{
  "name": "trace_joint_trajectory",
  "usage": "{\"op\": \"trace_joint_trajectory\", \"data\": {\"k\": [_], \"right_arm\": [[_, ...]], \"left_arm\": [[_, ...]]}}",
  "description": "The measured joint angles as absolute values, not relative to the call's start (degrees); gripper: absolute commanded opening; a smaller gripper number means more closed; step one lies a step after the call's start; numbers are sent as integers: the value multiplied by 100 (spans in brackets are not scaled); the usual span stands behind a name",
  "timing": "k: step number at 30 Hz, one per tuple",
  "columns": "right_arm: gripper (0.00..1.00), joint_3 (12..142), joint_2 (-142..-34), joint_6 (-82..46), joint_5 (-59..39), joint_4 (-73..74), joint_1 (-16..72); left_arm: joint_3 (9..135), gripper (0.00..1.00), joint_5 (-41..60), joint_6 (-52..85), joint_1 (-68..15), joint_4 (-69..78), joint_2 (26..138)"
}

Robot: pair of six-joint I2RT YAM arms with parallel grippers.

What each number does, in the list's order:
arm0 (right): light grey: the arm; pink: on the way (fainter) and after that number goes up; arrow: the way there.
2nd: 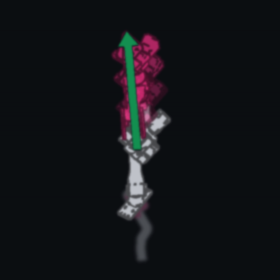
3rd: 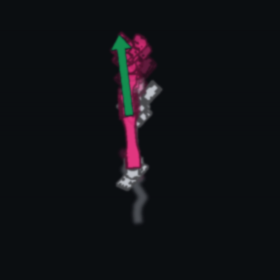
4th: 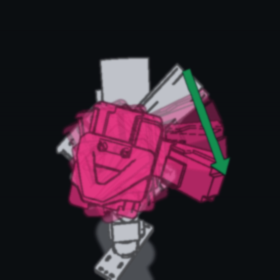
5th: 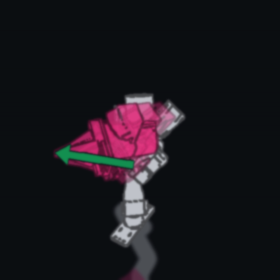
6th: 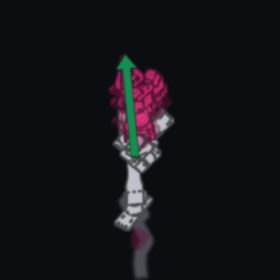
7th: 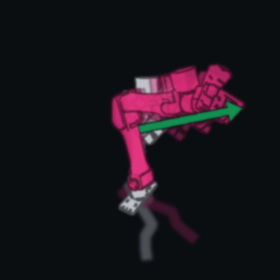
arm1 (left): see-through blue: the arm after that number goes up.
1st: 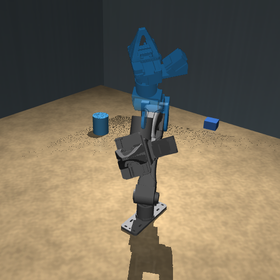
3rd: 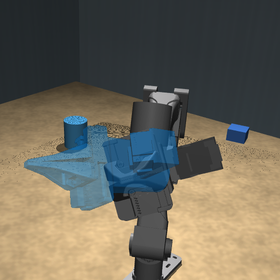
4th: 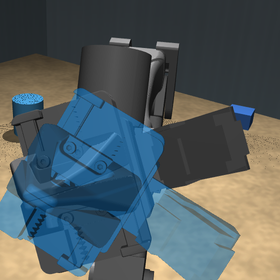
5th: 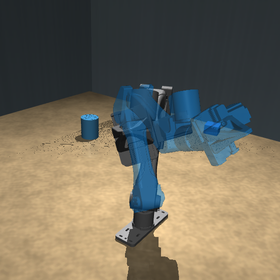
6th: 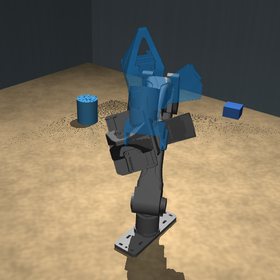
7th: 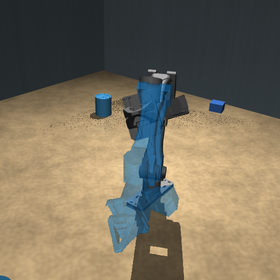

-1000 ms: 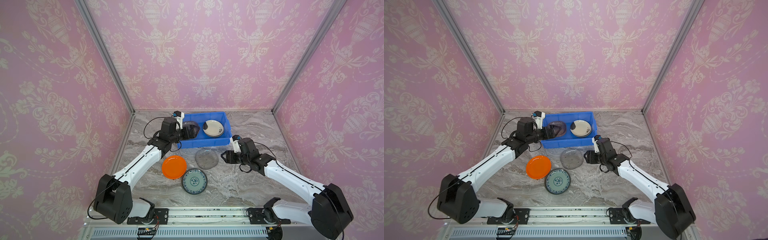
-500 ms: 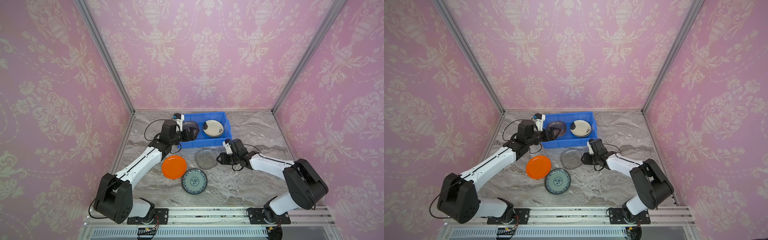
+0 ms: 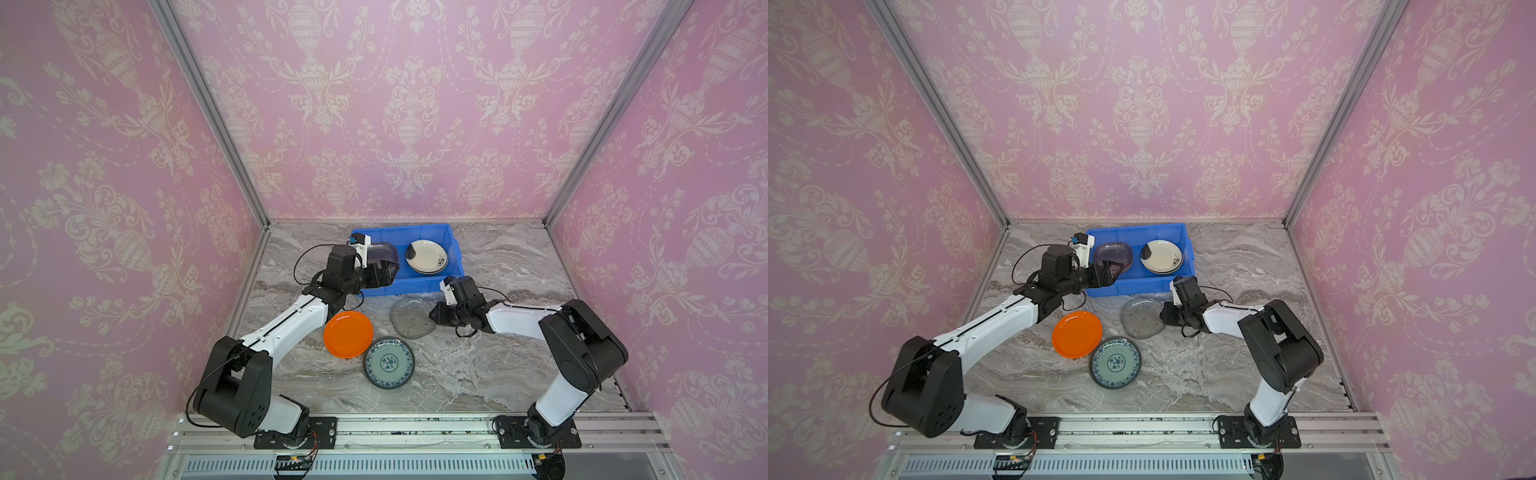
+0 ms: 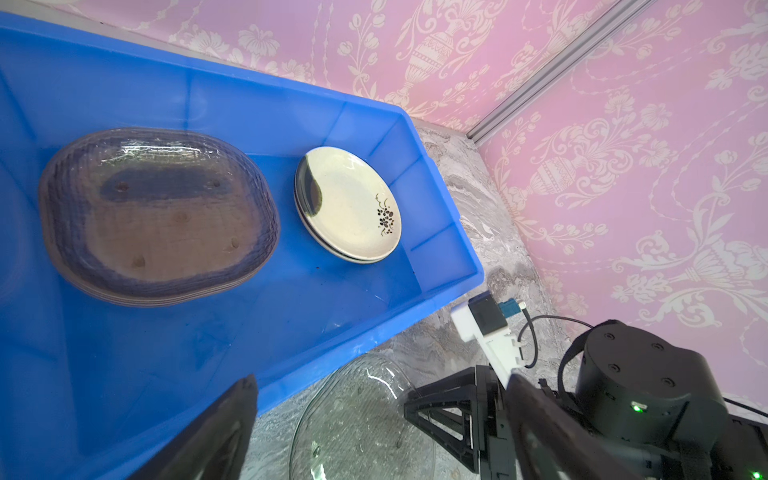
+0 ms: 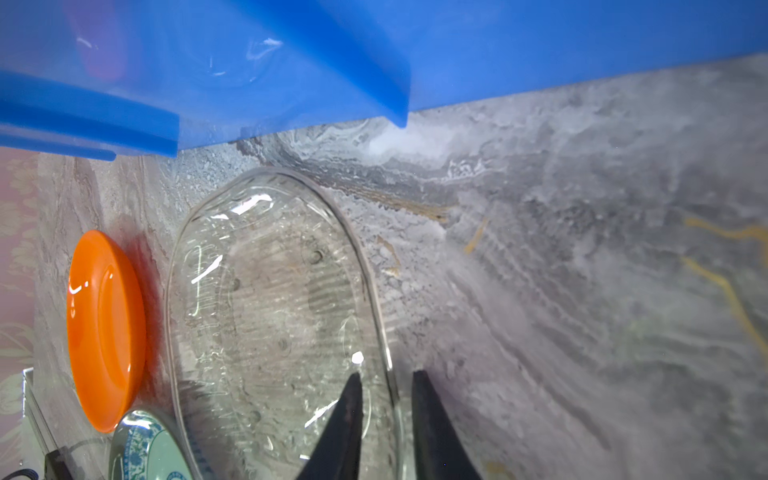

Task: Place the plates into the plastic bin on the countertop
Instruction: 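Reach the right gripper to the rim of the clear ribbed plate, then close the right gripper on the clear plate's rim and tilt it upright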

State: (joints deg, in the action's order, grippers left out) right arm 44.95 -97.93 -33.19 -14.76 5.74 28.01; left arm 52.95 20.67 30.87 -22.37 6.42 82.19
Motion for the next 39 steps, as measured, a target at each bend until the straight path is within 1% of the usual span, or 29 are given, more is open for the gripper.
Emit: {"op": "trace_joint_trajectory", "data": {"k": [6,7,8,11,14,20,25,30,36,39], "right_arm": [[11,4495,-9810,-3345,-1474,532,2801],[9,4495,-9808,-3345,-1474,528,2801],[4,4495,-9800,-3358,-1476,521,2799],[0,4493,-9686,-3350,-1448,405,2799],[0,4475,-9509,-3347,-1409,211,2783],[0,4213,-8576,-3350,-1415,-401,2751],[0,4322,-7583,-3345,-1372,-1354,2738],[0,4866,-7284,-3376,-1142,-2073,2628],[0,5105,-7301,-3660,-910,-2034,2399],[0,5234,-7419,-3771,-825,-1916,2370]], "left_arm": [[5275,95,2067,3041,-2237,639,8219],[5275,95,2067,3035,-2237,639,8219],[5275,95,2069,3026,-2237,639,8219],[5264,95,2069,3022,-2237,644,8219],[5253,94,2091,3022,-2237,657,8230],[5253,93,2220,3026,-2237,659,8274],[5253,92,2355,3074,-2237,655,8272],[5234,86,2626,3310,-2237,687,8267],[4925,72,2867,3701,-2237,967,8187],[4801,69,2971,3865,-2237,1135,8184]]}}
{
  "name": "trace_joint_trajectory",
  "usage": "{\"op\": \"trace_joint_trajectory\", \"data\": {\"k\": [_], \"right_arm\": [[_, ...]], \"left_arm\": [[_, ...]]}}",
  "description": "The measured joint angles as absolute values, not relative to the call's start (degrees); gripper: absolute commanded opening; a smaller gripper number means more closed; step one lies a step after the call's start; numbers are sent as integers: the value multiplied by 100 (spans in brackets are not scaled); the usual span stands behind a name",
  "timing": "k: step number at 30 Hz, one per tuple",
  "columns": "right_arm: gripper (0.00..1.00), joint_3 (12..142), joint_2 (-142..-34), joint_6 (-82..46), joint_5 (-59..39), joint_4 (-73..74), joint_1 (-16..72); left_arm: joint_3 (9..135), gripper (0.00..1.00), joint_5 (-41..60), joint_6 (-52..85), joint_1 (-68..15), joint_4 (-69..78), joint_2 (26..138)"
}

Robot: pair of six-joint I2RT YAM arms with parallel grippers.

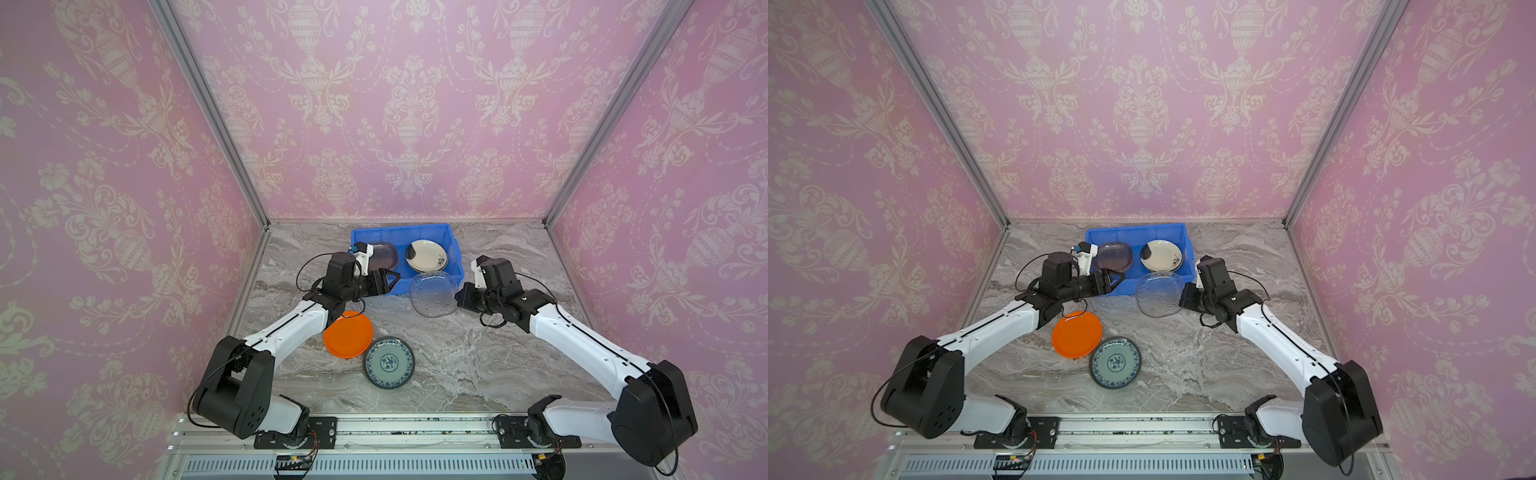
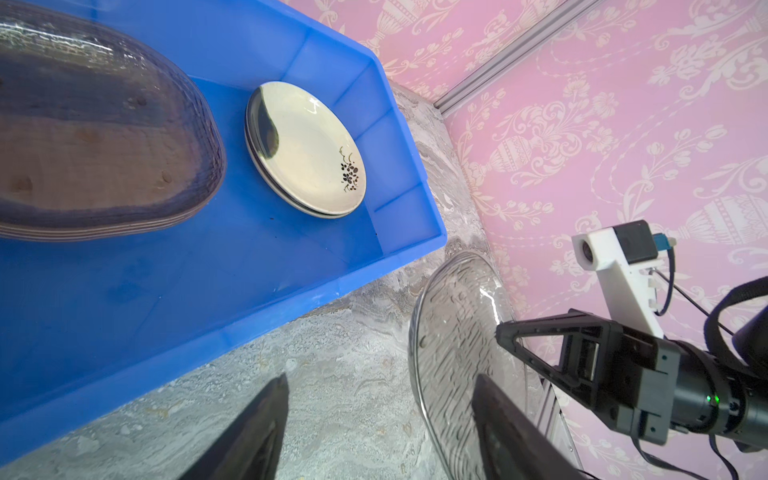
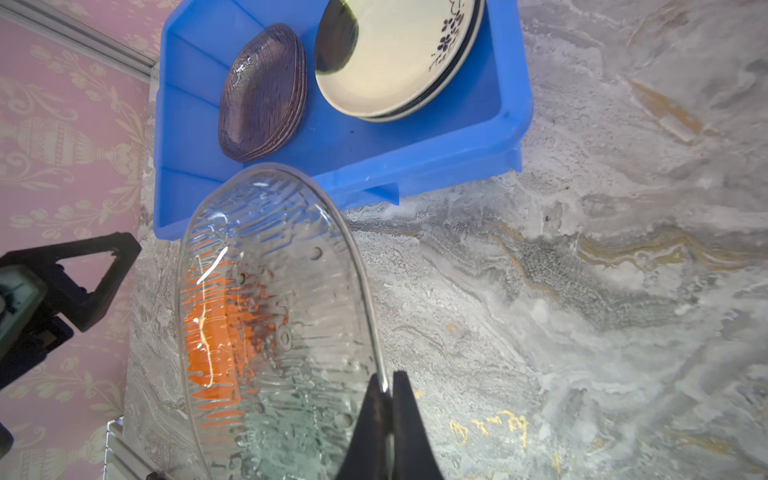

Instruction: Place the plates into the plastic bin on the countertop

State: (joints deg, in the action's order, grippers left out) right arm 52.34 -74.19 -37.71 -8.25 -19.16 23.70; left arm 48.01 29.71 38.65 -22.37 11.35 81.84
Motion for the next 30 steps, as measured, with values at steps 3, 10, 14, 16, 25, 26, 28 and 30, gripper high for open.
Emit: {"op": "trace_joint_trajectory", "data": {"k": [3,10,14,16,25,26,28,30], "right_arm": [[0,5341,-7570,-3804,-779,-1778,2370],[0,5561,-7826,-3951,-698,-1584,2370],[0,5621,-7931,-4040,-698,-1533,2370],[0,5658,-7966,-4058,-698,-1525,2375],[0,5883,-8171,-4056,-572,-1549,2648],[0,5889,-8189,-4053,-543,-1557,2674],[0,5902,-8219,-4056,-489,-1575,2718],[0,5920,-8237,-4053,-451,-1575,2744]], "left_arm": [[4729,68,3041,4027,-2237,1374,8187],[4635,59,3245,4355,-2274,1970,8372],[4571,58,3288,4460,-2303,2078,8560],[4554,58,3293,4477,-2307,2112,8637],[4560,50,3380,4611,-2311,2316,9076],[4560,49,3404,4617,-2311,2316,9096],[4587,40,3428,4646,-2311,2314,9131],[4617,28,3433,4650,-2311,2320,9137]]}}
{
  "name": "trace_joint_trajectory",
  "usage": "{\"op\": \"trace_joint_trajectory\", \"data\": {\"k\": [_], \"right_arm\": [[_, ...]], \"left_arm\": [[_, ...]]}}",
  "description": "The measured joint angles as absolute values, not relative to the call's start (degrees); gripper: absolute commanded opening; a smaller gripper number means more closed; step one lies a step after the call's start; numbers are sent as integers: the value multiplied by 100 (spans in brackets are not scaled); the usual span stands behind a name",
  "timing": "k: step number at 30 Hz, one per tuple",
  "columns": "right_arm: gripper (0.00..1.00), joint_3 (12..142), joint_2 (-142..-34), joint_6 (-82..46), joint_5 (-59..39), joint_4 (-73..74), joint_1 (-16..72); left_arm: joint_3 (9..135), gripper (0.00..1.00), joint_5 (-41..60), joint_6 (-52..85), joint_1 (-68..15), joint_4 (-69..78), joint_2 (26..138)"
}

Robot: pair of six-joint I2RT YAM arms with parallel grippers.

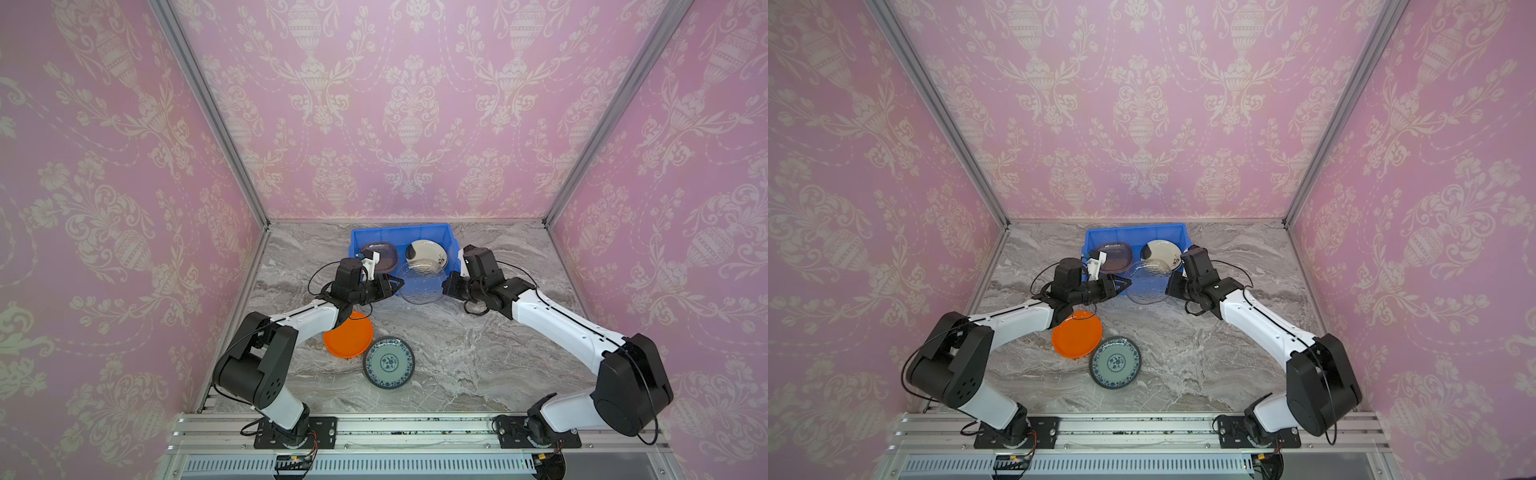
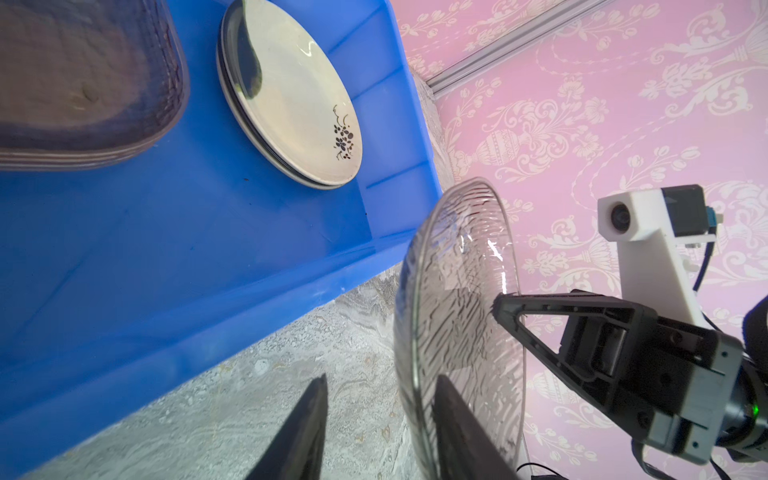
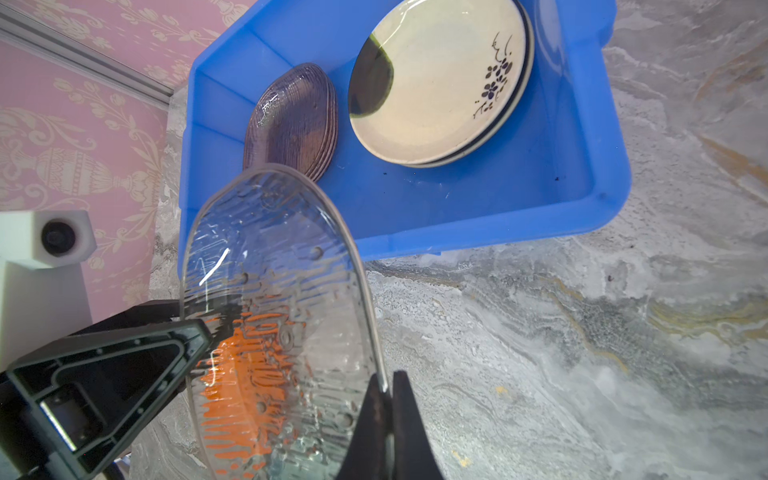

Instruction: Place the plates into the plastic bin on the countertop

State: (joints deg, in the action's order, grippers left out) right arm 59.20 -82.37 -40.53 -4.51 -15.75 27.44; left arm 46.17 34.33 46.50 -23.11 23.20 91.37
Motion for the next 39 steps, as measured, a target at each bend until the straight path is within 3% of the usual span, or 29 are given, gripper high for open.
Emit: {"op": "trace_joint_trajectory", "data": {"k": [4,9,11,14,17,22,28,31,33,34,39], "right_arm": [[0,5994,-8289,-4053,-399,-1579,2788],[0,6117,-8495,-4053,-336,-1575,2818],[8,6119,-8530,-4051,-314,-1575,2838],[27,6156,-8543,-4001,-355,-1584,2875],[32,6375,-8621,-3922,-373,-1573,2921],[20,6521,-8722,-3844,-353,-1559,2934],[27,6523,-8868,-3776,-360,-1584,2930],[24,6525,-8868,-3752,-351,-1599,2930],[6,6525,-8862,-3756,-305,-1603,2930],[2,6523,-8855,-3712,-290,-1612,2930],[0,6493,-8785,-3640,-250,-1629,2930]], "left_arm": [[4685,14,3481,4663,-2322,2366,9168],[4735,8,3461,4733,-2305,2394,9327],[4735,0,3406,4757,-2305,2353,9371],[4744,0,3378,4746,-2303,2305,9386],[4807,0,3411,4703,-2320,2189,9386],[4851,0,3417,4593,-2338,2099,9386],[4884,0,3369,4399,-2340,1793,9382],[4925,0,3341,4289,-2340,1678,9376],[4936,0,3299,4263,-2340,1645,9371],[4936,0,3282,4250,-2338,1634,9365],[5002,0,3236,4246,-2338,1498,9332]]}}
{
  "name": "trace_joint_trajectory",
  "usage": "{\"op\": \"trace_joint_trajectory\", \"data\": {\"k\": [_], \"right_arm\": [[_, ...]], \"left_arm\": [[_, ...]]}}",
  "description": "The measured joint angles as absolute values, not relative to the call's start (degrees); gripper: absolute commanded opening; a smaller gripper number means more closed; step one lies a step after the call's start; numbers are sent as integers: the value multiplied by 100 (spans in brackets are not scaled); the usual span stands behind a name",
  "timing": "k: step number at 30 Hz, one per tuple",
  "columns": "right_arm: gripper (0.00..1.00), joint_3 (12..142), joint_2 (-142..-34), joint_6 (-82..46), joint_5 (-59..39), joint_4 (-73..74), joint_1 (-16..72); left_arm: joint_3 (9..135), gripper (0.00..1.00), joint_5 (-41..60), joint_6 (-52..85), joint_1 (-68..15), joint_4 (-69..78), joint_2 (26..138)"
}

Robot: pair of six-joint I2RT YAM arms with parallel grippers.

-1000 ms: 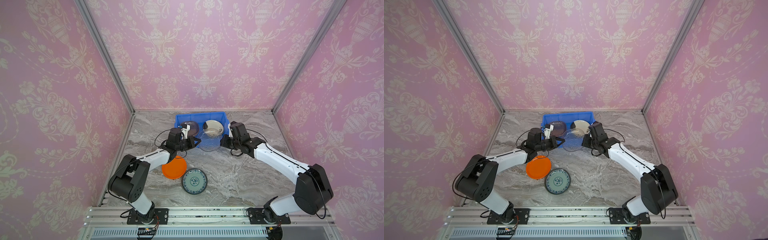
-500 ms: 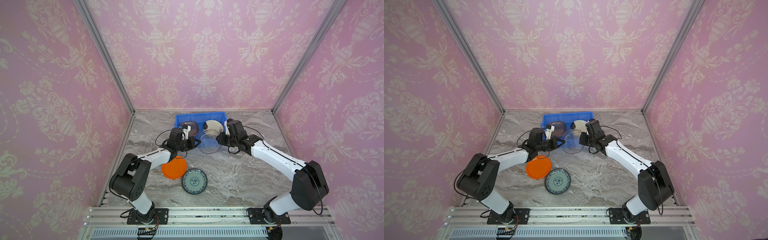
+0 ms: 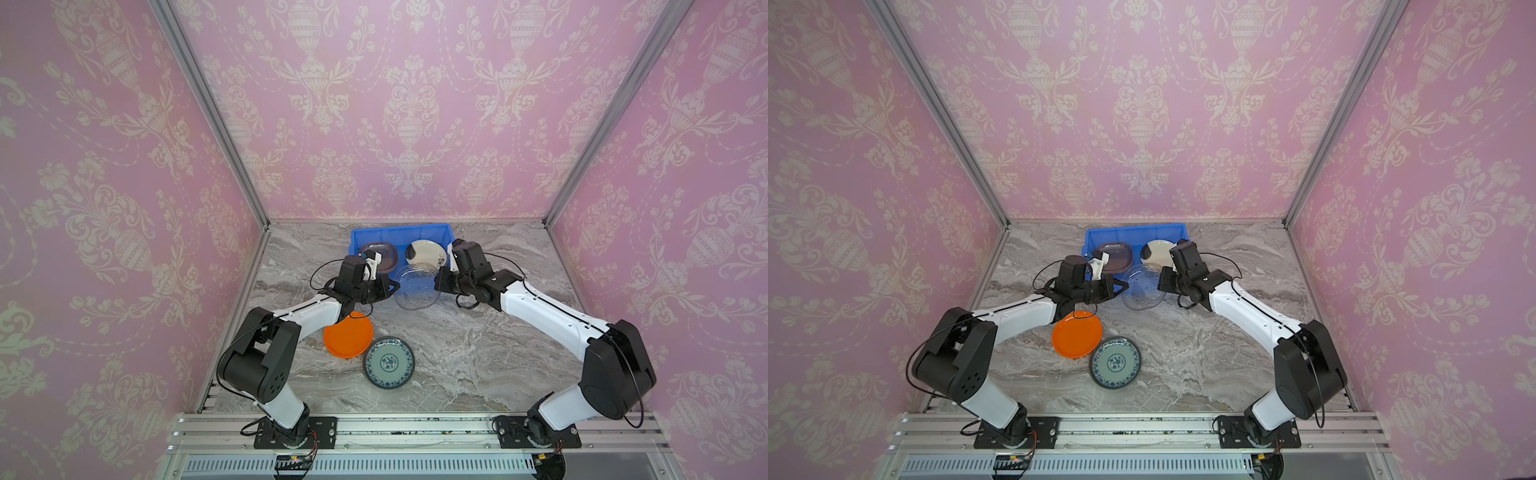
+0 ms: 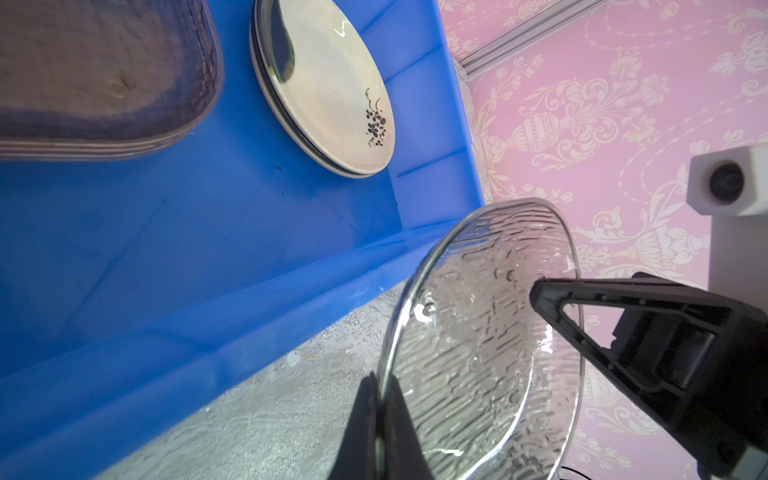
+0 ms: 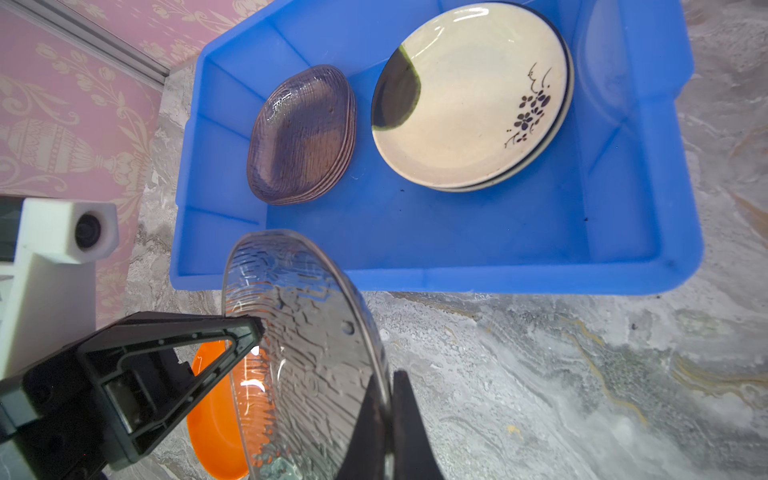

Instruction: Place the plates into the plastic bin on the countertop

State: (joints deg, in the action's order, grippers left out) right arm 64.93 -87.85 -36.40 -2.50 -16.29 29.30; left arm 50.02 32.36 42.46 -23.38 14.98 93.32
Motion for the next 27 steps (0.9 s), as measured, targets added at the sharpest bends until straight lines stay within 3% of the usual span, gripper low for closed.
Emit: {"op": "trace_joint_trajectory", "data": {"k": [1,2,5,6,14,27], "right_arm": [[0,6495,-8785,-3634,-255,-1625,2930],[0,6499,-8785,-3621,-263,-1623,2930],[0,6720,-8842,-3601,-290,-1780,2928],[0,6875,-8903,-3597,-298,-1844,2923],[0,7970,-9450,-3492,-325,-1946,2842],[0,10049,-10897,-3470,-1216,-2261,2429]], "left_arm": [[5015,6,3221,4244,-2338,1474,9312],[5024,21,3197,4230,-2338,1431,9277],[5022,82,3044,4108,-2320,1354,9070],[5022,99,2956,4066,-2300,1337,8934],[5057,99,2353,3664,-1592,919,7634],[4753,99,2663,3524,-1253,628,7553]]}}
